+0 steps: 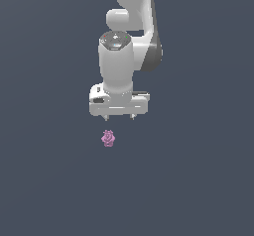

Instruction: Pick up the object and move it to a goal position.

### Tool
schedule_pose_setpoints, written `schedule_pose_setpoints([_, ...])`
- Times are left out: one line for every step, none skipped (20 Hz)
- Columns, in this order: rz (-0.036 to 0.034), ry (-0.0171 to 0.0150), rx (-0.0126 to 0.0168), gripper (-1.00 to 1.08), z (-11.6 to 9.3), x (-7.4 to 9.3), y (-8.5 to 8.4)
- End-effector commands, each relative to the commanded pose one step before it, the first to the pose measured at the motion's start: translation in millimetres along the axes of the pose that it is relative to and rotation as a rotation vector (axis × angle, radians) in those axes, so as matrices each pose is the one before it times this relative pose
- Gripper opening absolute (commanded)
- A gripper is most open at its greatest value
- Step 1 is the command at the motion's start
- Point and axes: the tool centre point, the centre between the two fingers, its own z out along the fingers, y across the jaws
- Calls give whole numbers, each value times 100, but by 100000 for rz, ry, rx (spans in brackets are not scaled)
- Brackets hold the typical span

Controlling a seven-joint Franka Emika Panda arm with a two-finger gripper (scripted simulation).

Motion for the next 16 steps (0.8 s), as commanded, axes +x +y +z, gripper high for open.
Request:
schedule_pose_setpoints([-3128,-473,-44,100,745,70,456])
schedule_pose_setpoints([-1522,-200,-6,100,347,32,211])
schedule_pose_setpoints([-1640,-218,2,100,377,28,227])
schedule_pose_setpoints([-1756,-233,13,100,405,23,243])
schedule_pose_setpoints([-1871,-245,26,100,433,17,259])
schedule_pose_setpoints([-1987,-257,41,100,461,10,275])
schedule_pose_setpoints([-2102,-268,58,100,490,0,291])
schedule_pose_setpoints([-2217,-278,78,100,519,-10,305])
schedule_pose_setpoints([-2262,-278,96,100,532,-22,310])
schedule_pose_setpoints([-2260,-271,113,100,533,-33,308])
schedule_pose_setpoints([-2251,-262,129,100,533,-45,304])
schedule_pose_setpoints([-2161,-244,139,100,514,-54,290])
schedule_pose_setpoints([-2042,-223,145,100,487,-61,272])
schedule_pose_setpoints([-1925,-203,148,100,461,-65,252])
schedule_pose_setpoints([-1805,-184,149,100,433,-69,235])
schedule_pose_setpoints([-1687,-165,148,100,406,-71,217])
